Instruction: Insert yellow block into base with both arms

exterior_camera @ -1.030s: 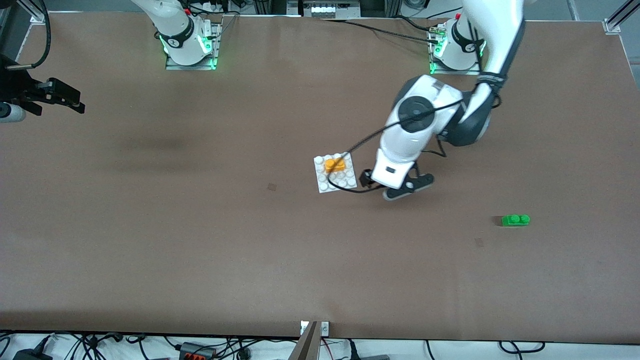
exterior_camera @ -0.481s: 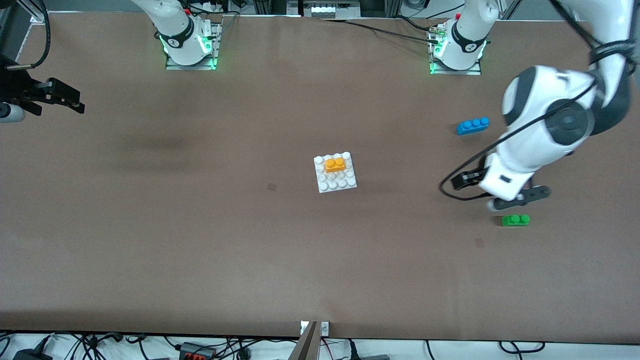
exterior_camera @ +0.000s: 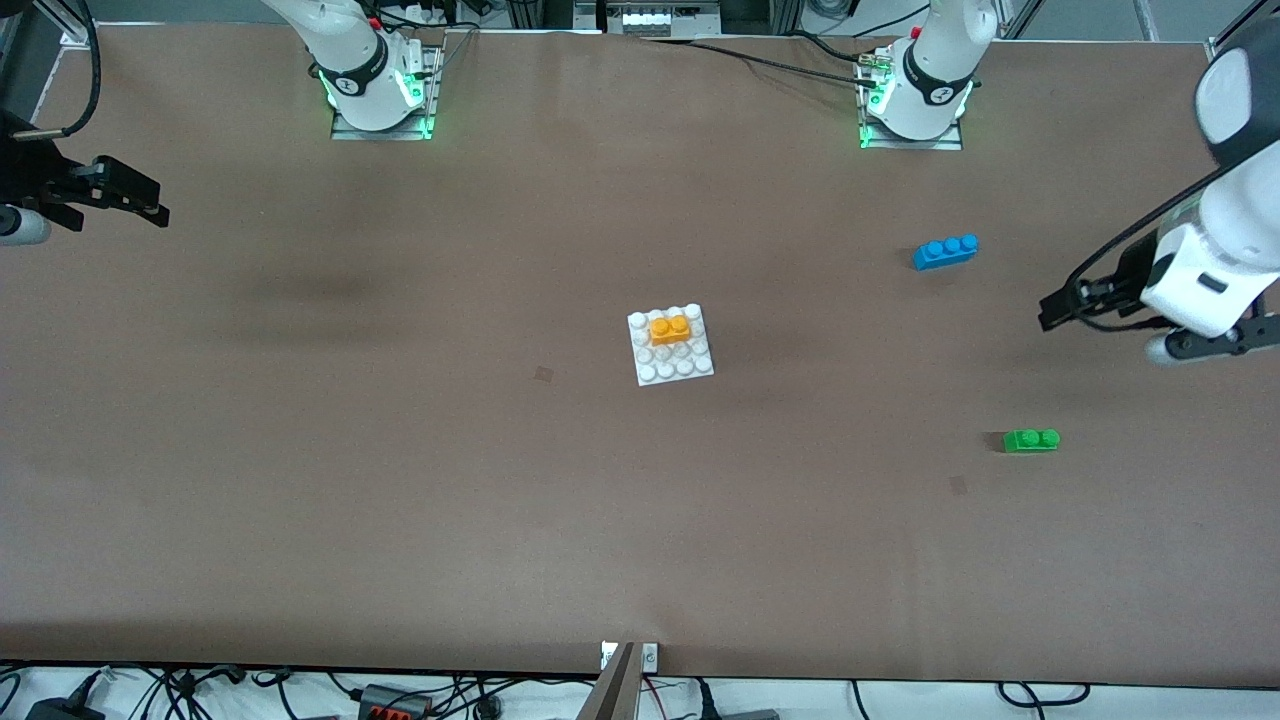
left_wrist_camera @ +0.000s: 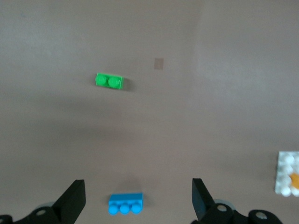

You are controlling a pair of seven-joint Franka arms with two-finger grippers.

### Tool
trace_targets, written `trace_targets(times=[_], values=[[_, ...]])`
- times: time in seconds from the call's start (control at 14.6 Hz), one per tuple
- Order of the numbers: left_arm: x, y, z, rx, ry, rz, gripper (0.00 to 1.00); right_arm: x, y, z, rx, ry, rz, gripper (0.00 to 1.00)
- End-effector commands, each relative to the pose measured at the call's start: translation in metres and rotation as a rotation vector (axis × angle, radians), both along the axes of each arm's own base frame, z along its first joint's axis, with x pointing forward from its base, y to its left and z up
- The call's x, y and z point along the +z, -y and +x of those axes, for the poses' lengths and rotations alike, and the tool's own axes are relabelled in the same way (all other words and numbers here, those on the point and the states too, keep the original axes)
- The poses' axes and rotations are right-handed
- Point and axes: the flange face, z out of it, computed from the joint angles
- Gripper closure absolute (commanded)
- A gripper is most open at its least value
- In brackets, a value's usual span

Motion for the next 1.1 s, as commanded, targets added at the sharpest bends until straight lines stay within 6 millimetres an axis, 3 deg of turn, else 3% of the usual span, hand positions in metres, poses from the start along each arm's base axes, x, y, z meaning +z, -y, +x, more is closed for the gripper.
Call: trace_targets(times=[0.0, 0.27, 0.62, 1.03], values=[[0.027, 0.024, -0.006, -0.052, -0.014, -0.017, 0.0, 0.002, 0.0, 0.001, -0.016, 0.009, 0.016, 0.0], [0.028, 0.036, -0.011, -0.078, -0.042, -0.025, 0.0, 0.002, 0.001, 0.001, -0.018, 0.008, 0.016, 0.0], [0.024, 0.034, -0.011, -0.179, -0.056, -0.041, 0.0, -0.002, 0.005, 0.003, -0.03, 0.002, 0.028, 0.0], [0.03, 0.025, -0.009, -0.154, -0.045, -0.042, 0.0, -0.004, 0.007, 0.005, -0.035, 0.001, 0.037, 0.0]])
